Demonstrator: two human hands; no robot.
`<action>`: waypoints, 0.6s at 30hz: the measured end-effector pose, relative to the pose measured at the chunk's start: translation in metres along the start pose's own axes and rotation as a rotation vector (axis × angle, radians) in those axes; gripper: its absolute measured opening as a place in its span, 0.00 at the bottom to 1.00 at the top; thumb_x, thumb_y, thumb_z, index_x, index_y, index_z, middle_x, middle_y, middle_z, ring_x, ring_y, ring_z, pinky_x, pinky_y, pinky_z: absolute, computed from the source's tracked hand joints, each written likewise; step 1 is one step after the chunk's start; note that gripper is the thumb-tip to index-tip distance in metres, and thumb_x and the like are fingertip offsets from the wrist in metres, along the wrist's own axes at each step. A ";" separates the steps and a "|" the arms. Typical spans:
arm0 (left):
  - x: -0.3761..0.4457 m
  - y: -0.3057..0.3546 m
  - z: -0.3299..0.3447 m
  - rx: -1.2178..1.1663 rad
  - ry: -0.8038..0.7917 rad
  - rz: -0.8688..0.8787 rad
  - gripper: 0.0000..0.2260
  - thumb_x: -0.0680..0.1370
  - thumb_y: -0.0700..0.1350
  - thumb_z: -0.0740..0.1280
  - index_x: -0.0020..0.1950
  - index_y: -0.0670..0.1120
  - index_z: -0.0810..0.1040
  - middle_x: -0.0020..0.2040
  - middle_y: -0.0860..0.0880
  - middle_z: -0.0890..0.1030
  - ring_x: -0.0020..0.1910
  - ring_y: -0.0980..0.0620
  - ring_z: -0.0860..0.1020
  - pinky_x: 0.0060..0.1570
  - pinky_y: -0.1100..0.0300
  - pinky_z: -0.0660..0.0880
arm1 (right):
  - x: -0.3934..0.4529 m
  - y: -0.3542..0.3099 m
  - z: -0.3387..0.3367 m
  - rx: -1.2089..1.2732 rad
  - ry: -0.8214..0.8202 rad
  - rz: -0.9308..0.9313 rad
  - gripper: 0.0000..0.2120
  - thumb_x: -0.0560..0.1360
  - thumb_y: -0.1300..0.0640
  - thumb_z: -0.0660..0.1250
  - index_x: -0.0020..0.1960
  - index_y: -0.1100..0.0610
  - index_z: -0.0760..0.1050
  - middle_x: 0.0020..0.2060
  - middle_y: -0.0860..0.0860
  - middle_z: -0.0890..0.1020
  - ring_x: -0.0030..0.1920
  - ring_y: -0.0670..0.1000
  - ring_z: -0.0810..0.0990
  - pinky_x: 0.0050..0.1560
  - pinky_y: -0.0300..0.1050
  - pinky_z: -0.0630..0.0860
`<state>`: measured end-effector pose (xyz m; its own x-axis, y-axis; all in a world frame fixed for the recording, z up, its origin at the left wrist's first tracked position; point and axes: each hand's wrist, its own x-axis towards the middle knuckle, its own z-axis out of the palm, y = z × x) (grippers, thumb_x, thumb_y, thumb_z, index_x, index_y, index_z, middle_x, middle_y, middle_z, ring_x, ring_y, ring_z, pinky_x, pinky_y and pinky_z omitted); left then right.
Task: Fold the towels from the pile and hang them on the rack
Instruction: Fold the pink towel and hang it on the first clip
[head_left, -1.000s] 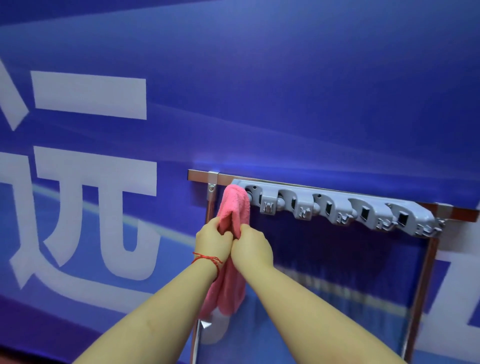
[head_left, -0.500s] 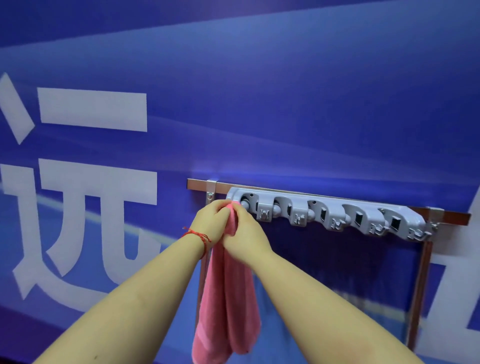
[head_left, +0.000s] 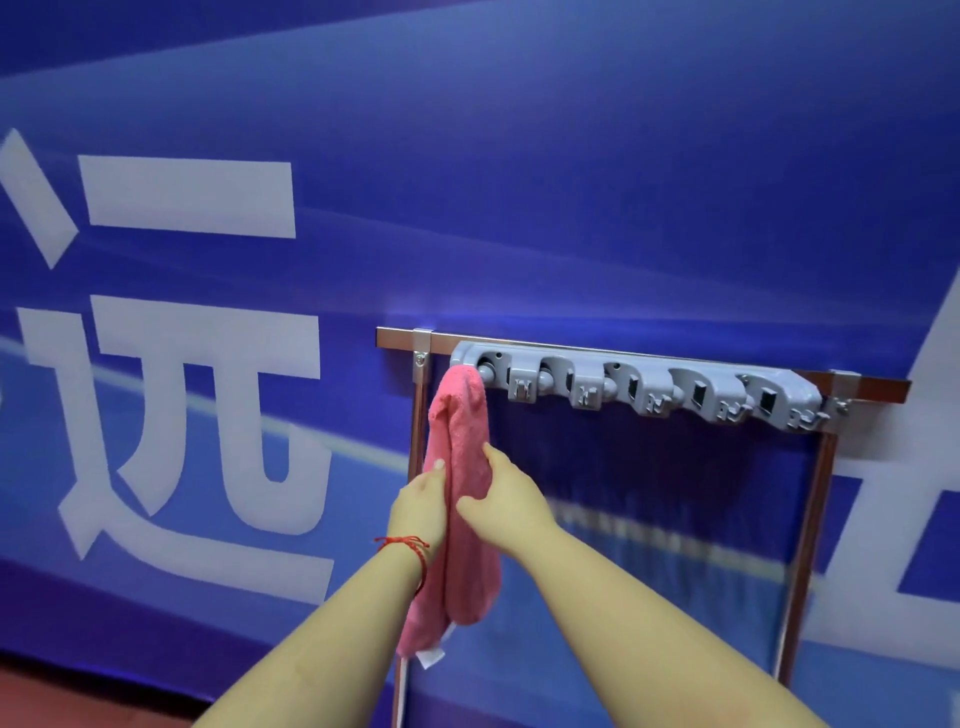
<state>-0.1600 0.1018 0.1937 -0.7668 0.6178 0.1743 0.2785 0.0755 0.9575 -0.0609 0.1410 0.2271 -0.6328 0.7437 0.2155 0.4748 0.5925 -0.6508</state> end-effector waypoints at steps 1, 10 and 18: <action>-0.008 -0.004 0.002 0.017 -0.006 -0.010 0.21 0.82 0.51 0.52 0.52 0.38 0.79 0.57 0.37 0.78 0.57 0.39 0.75 0.54 0.53 0.69 | -0.008 0.006 0.001 0.003 -0.008 0.020 0.36 0.72 0.54 0.63 0.76 0.53 0.53 0.72 0.51 0.66 0.68 0.52 0.69 0.65 0.46 0.69; -0.085 -0.083 0.038 0.166 -0.204 -0.147 0.17 0.81 0.46 0.56 0.62 0.37 0.75 0.65 0.39 0.75 0.65 0.42 0.72 0.62 0.56 0.68 | -0.086 0.082 0.028 -0.010 -0.085 0.197 0.33 0.74 0.55 0.63 0.76 0.52 0.53 0.72 0.51 0.65 0.56 0.52 0.77 0.55 0.45 0.74; -0.140 -0.133 0.084 0.237 -0.360 -0.171 0.16 0.80 0.43 0.59 0.65 0.39 0.73 0.67 0.42 0.73 0.68 0.48 0.70 0.66 0.61 0.63 | -0.132 0.148 0.057 0.008 -0.111 0.304 0.31 0.74 0.53 0.64 0.74 0.54 0.58 0.71 0.53 0.68 0.70 0.53 0.68 0.66 0.46 0.68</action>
<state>-0.0408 0.0709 0.0225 -0.5755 0.8100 -0.1126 0.3218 0.3509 0.8794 0.0587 0.1128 0.0609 -0.5257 0.8477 -0.0703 0.6479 0.3455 -0.6788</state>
